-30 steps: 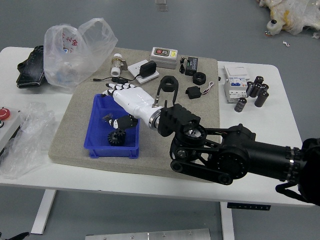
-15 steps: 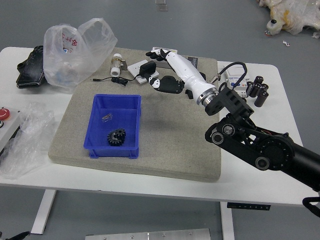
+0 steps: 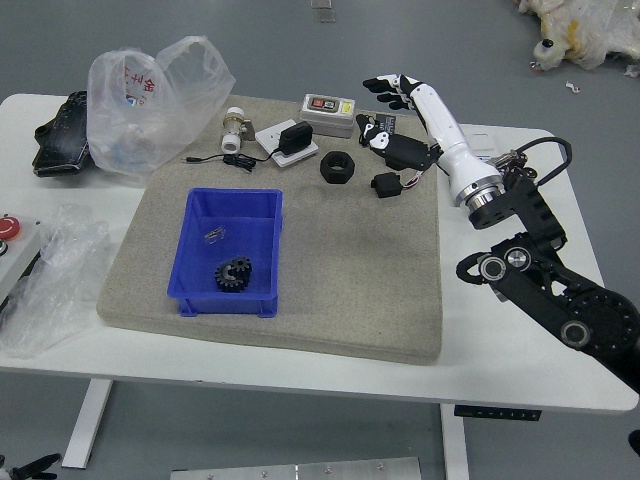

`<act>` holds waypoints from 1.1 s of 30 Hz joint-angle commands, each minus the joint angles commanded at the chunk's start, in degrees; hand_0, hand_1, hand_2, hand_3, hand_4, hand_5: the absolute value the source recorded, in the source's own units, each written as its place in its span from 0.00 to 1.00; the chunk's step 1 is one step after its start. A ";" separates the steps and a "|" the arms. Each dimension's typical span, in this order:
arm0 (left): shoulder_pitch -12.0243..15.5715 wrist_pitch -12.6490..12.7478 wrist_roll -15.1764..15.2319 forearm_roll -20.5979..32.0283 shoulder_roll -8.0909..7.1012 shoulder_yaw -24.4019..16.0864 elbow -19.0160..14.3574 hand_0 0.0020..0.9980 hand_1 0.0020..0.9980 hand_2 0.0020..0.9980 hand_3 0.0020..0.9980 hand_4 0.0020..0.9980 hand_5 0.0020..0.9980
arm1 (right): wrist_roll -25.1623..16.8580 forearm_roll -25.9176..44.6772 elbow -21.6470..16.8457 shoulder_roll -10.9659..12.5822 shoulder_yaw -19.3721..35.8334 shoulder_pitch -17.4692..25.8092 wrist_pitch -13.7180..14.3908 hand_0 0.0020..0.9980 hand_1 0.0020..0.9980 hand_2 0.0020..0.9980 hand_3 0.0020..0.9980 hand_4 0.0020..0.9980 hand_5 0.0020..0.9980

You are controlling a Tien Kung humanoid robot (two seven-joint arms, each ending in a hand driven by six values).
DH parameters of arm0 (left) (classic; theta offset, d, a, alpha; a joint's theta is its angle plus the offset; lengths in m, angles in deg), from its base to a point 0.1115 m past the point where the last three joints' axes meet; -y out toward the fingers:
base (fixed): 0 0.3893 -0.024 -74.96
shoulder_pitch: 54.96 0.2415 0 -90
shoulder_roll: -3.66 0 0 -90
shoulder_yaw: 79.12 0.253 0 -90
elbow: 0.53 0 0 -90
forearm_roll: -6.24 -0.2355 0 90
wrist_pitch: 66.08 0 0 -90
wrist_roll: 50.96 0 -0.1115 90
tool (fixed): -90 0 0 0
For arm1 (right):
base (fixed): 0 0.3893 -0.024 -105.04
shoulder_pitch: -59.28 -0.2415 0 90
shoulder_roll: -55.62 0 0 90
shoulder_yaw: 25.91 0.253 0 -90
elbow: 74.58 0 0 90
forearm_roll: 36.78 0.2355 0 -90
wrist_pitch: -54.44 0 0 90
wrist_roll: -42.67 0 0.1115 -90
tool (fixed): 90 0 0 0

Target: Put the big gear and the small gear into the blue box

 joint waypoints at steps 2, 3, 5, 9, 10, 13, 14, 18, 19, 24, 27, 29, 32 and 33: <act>-0.15 -0.07 0.01 -0.08 -0.11 0.01 0.03 0.62 0.59 0.55 0.64 0.68 0.61 | -0.32 0.02 -0.51 0.27 1.40 1.41 0.06 0.73 0.76 0.78 0.72 0.62 0.31; -0.22 -0.13 -0.03 -0.21 -0.17 -0.05 0.03 0.62 0.59 0.55 0.64 0.68 0.60 | -0.44 0.00 -0.77 0.40 2.02 2.04 0.08 0.73 0.75 0.78 0.71 0.61 0.31; -0.42 -0.25 -0.04 -0.47 -0.38 -0.14 0.07 0.62 0.59 0.55 0.64 0.68 0.60 | -0.69 -0.04 -1.57 0.83 3.66 3.72 0.10 0.73 0.75 0.78 0.71 0.61 0.31; -0.62 -0.26 0.13 -0.40 -0.70 0.00 0.18 0.62 0.59 0.55 0.64 0.69 0.59 | -1.23 0.37 -3.16 1.63 6.52 6.53 0.08 0.72 0.75 0.78 0.71 0.60 0.30; -0.63 -0.22 0.18 -0.28 -0.75 0.07 0.21 0.62 0.59 0.55 0.64 0.69 0.59 | -1.39 0.50 -3.45 1.76 7.07 7.04 0.07 0.72 0.75 0.78 0.71 0.60 0.30; -0.62 0.10 0.51 0.76 -0.83 0.72 0.32 0.62 0.59 0.55 0.64 0.69 0.59 | -2.30 1.24 -4.37 2.12 9.49 9.24 0.08 0.72 0.75 0.78 0.71 0.60 0.30; -0.62 0.08 0.53 0.84 -0.83 0.79 0.34 0.62 0.59 0.55 0.64 0.69 0.59 | -2.58 1.49 -4.51 2.21 10.10 9.81 0.04 0.72 0.75 0.78 0.71 0.60 0.30; -0.63 0.13 0.78 1.36 -0.89 1.25 0.47 0.62 0.59 0.55 0.64 0.69 0.58 | -3.79 2.91 -4.75 2.49 12.14 12.06 -0.28 0.71 0.74 0.77 0.71 0.60 0.30; -0.64 0.16 0.89 1.60 -0.92 1.44 0.51 0.62 0.59 0.55 0.64 0.69 0.58 | -4.09 3.32 -4.73 2.52 12.41 12.49 -0.37 0.71 0.74 0.77 0.71 0.60 0.30; -0.68 0.46 1.73 2.99 -1.00 2.49 0.75 0.62 0.59 0.55 0.64 0.69 0.59 | -5.96 6.38 -3.56 2.06 13.34 13.79 -1.01 0.70 0.74 0.76 0.70 0.59 0.30; -0.75 0.63 2.19 3.72 -0.87 3.01 0.86 0.62 0.59 0.55 0.64 0.68 0.59 | -6.73 7.45 -2.95 1.44 13.80 14.14 -1.15 0.69 0.72 0.76 0.69 0.59 0.30; -0.81 0.67 2.32 3.87 -0.77 3.12 0.89 0.62 0.59 0.55 0.64 0.68 0.59 | -7.00 7.76 -2.81 1.17 13.99 14.27 -1.18 0.69 0.72 0.76 0.69 0.59 0.30; -0.80 0.49 2.35 3.44 -0.60 3.01 0.91 0.62 0.59 0.55 0.64 0.68 0.59 | -7.11 7.83 -3.02 1.16 14.09 14.36 -1.16 0.69 0.72 0.76 0.69 0.59 0.30; -0.74 0.39 2.27 3.20 -0.55 2.89 0.90 0.62 0.59 0.55 0.64 0.68 0.59 | -7.14 7.81 -3.14 1.18 14.13 14.34 -1.13 0.69 0.72 0.76 0.69 0.59 0.30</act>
